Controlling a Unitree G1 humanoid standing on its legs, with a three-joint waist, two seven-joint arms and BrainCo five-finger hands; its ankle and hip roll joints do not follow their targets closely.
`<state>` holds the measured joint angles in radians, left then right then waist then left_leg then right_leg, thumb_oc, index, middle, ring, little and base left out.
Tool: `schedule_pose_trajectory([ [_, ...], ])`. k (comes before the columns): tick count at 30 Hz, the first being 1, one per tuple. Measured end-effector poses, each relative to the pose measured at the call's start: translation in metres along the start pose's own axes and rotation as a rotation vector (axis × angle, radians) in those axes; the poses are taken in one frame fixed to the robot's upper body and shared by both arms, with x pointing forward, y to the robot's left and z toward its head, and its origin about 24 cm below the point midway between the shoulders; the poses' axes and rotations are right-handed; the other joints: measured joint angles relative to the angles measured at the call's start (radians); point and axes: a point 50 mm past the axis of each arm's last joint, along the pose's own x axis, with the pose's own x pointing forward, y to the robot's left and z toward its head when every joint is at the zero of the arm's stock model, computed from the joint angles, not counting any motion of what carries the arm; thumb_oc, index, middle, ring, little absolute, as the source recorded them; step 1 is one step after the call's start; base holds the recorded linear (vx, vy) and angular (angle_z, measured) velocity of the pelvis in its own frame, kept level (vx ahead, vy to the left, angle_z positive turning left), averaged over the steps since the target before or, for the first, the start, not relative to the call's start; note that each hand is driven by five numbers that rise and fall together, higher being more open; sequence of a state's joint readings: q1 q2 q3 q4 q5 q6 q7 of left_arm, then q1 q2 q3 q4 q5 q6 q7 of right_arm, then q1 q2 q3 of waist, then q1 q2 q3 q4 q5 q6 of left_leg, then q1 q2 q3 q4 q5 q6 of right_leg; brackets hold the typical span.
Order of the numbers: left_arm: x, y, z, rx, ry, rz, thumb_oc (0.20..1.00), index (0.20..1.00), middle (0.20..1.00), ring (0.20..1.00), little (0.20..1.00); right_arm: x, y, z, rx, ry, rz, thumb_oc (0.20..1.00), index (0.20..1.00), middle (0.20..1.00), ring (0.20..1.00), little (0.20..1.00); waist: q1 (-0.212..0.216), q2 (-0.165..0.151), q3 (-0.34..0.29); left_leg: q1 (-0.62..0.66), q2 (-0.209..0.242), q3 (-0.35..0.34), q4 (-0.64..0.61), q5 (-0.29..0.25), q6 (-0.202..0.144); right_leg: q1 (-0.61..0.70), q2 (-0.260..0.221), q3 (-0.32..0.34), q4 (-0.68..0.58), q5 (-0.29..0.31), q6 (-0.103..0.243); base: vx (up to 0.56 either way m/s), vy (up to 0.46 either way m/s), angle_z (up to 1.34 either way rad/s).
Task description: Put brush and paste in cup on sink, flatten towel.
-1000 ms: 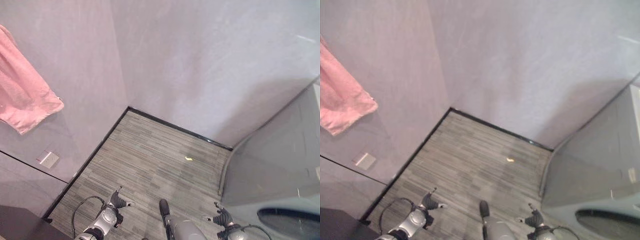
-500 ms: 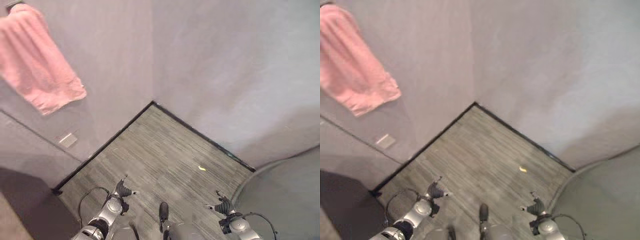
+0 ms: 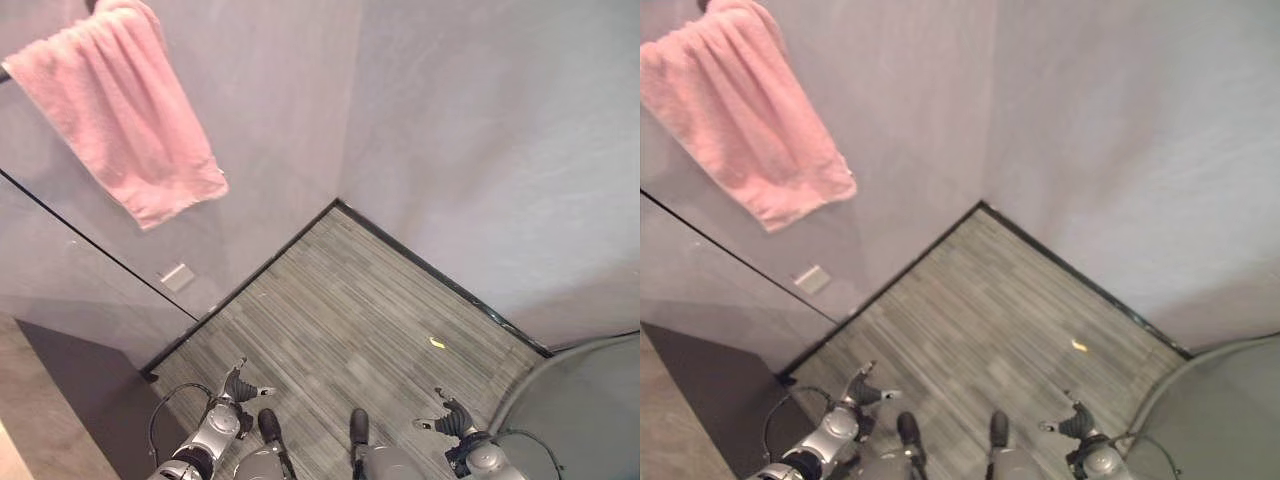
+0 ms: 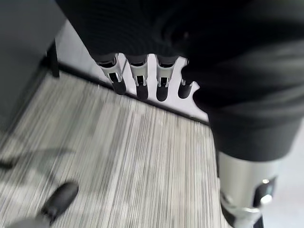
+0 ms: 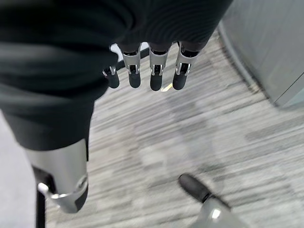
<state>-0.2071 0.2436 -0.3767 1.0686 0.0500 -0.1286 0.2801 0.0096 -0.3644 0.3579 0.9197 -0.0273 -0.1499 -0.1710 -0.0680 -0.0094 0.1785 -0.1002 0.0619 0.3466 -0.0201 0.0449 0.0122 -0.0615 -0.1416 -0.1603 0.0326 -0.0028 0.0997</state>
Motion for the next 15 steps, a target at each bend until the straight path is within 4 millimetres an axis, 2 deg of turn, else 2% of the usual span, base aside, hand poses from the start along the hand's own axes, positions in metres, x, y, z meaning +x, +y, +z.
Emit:
schedule_pose_trajectory([
  [3, 0.001, 0.013, -0.002, 0.029, -0.008, 0.026, 1.0, 1.0, 1.0, 1.0, 1.0, 0.005, 0.002, 0.019, 0.009, -0.059, 0.003, 1.0, 1.0, 1.0, 1.0, 1.0, 0.007, -0.009, -0.012, 0.023, -0.049, 0.0, -0.004, -0.028, 0.039, -0.022, -0.049, 0.018, 0.086, -0.016, 0.012, 0.14, 0.225, 0.11],
  [6, 0.003, 0.024, 0.001, 0.045, -0.031, 0.05, 1.0, 1.0, 1.0, 1.0, 1.0, 0.009, 0.005, 0.035, 0.025, -0.11, 0.007, 1.0, 1.0, 1.0, 1.0, 1.0, 0.017, -0.022, -0.035, 0.031, -0.065, -0.003, -0.004, -0.046, 0.058, -0.092, -0.072, 0.039, 0.241, -0.04, 0.022, 0.17, 0.202, 0.05],
  [7, 0.003, 0.026, 0.0, 0.053, -0.033, 0.054, 1.0, 1.0, 1.0, 1.0, 1.0, 0.01, 0.005, 0.041, 0.041, -0.13, 0.008, 1.0, 1.0, 1.0, 1.0, 1.0, 0.019, -0.02, -0.035, 0.049, -0.068, -0.023, -0.023, -0.047, 0.064, -0.166, -0.056, 0.111, 0.376, -0.084, 0.046, 0.18, 0.081, 0.31],
  [8, 0.002, 0.026, 0.0, 0.075, -0.038, 0.048, 1.0, 1.0, 1.0, 1.0, 1.0, 0.009, 0.009, 0.044, 0.063, -0.144, 0.014, 1.0, 1.0, 1.0, 1.0, 1.0, -0.009, -0.014, -0.038, 0.053, -0.063, -0.055, -0.023, -0.048, 0.065, -0.192, 0.002, 0.219, 0.424, -0.138, 0.079, 0.18, 0.084, 0.45],
  [10, 0.001, 0.025, -0.003, 0.12, -0.043, 0.033, 1.0, 1.0, 1.0, 1.0, 1.0, 0.004, 0.022, 0.04, 0.125, -0.134, 0.049, 1.0, 1.0, 1.0, 1.0, 1.0, 0.001, -0.034, -0.053, 0.096, -0.077, -0.072, -0.061, -0.059, 0.062, -0.254, 0.061, 0.213, 0.404, -0.158, 0.061, 0.18, 0.018, 0.57],
  [11, -0.001, 0.022, -0.003, 0.152, -0.053, 0.016, 1.0, 1.0, 1.0, 1.0, 1.0, 0.0, 0.028, 0.038, 0.121, -0.139, 0.075, 1.0, 1.0, 1.0, 1.0, 1.0, -0.021, -0.05, -0.064, 0.102, -0.086, -0.107, -0.065, -0.063, 0.062, -0.298, 0.106, 0.208, 0.357, -0.137, 0.03, 0.24, -0.005, 0.81],
  [12, -0.001, 0.02, -0.001, 0.196, -0.074, 0.001, 1.0, 1.0, 1.0, 1.0, 1.0, -0.002, 0.029, 0.036, 0.121, -0.135, 0.079, 1.0, 1.0, 1.0, 1.0, 1.0, -0.037, -0.054, -0.067, 0.101, -0.093, -0.149, -0.064, -0.064, 0.06, -0.311, 0.138, 0.247, 0.304, -0.116, 0.016, 0.37, -0.101, 1.43],
  [13, -0.002, 0.014, 0.004, 0.252, -0.113, -0.029, 1.0, 1.0, 1.0, 1.0, 1.0, -0.004, 0.028, 0.03, 0.115, -0.122, 0.077, 1.0, 1.0, 1.0, 1.0, 1.0, -0.055, -0.053, -0.066, 0.117, -0.097, -0.188, -0.067, -0.063, 0.042, -0.286, 0.155, 0.272, 0.158, -0.029, 0.002, 0.25, -0.096, 1.05],
  [15, -0.006, 0.01, -0.005, 0.245, -0.094, -0.041, 1.0, 1.0, 1.0, 1.0, 1.0, -0.005, 0.023, 0.035, 0.114, -0.155, 0.067, 1.0, 1.0, 1.0, 1.0, 1.0, -0.061, -0.053, -0.069, 0.137, -0.097, -0.227, -0.057, -0.098, 0.027, -0.267, 0.133, 0.278, 0.03, 0.076, 0.001, 0.15, -0.068, 0.68],
])
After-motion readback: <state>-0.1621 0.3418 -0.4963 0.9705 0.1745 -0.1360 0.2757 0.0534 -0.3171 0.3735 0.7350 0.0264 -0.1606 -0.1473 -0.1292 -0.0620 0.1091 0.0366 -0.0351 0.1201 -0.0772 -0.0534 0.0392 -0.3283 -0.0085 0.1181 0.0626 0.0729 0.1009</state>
